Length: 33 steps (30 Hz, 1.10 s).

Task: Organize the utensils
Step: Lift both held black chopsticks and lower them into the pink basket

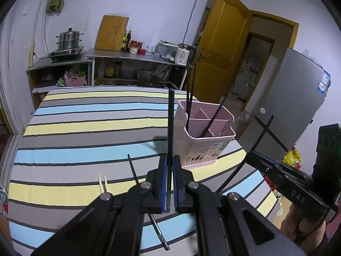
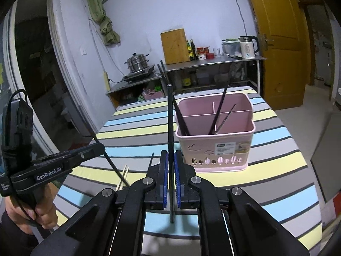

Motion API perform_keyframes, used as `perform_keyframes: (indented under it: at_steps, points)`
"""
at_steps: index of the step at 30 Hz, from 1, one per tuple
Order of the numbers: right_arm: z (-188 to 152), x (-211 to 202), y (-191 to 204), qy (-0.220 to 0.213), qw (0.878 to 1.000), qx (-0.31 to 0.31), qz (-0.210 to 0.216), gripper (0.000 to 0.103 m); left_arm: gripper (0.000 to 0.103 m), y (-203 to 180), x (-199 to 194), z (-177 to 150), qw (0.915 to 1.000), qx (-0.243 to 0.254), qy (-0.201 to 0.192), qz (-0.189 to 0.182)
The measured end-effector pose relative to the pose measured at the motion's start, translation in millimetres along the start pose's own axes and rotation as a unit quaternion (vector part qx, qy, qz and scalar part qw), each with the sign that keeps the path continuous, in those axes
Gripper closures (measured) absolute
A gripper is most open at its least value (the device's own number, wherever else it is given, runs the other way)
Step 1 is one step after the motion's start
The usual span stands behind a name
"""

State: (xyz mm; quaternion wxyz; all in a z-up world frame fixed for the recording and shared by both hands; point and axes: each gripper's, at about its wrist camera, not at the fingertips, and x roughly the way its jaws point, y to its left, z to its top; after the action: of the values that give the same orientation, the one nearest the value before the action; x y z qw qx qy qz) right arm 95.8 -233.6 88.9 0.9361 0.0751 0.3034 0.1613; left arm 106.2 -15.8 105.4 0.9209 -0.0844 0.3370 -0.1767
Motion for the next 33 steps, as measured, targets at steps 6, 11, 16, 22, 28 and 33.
perform_keyframes:
  at_steps: [6,11,16,22,28,33]
  points:
    - [5,-9,-9,-0.010,1.000,0.002,-0.003,0.097,0.097,0,-1,9,0.9999,0.002,-0.001,-0.012]
    - [15,-16,-18,-0.023,1.000,0.011,-0.006,0.097,0.097,-8,2,20,0.9997,0.010,-0.002,-0.023]
    - [28,-20,-28,-0.038,0.999,0.022,-0.012,0.097,0.097,-18,4,36,0.9993,0.012,-0.007,-0.035]
    - [54,-30,-37,-0.066,0.997,0.030,-0.016,0.097,0.097,-34,-2,63,0.9980,0.021,-0.027,-0.054]
    - [86,-40,-33,-0.104,0.994,0.021,-0.017,0.097,0.097,-48,-4,90,0.9966,0.031,-0.048,-0.060]
    - [104,-40,-38,-0.126,0.991,0.027,-0.018,0.097,0.097,-49,-1,109,0.9955,0.032,-0.063,-0.063]
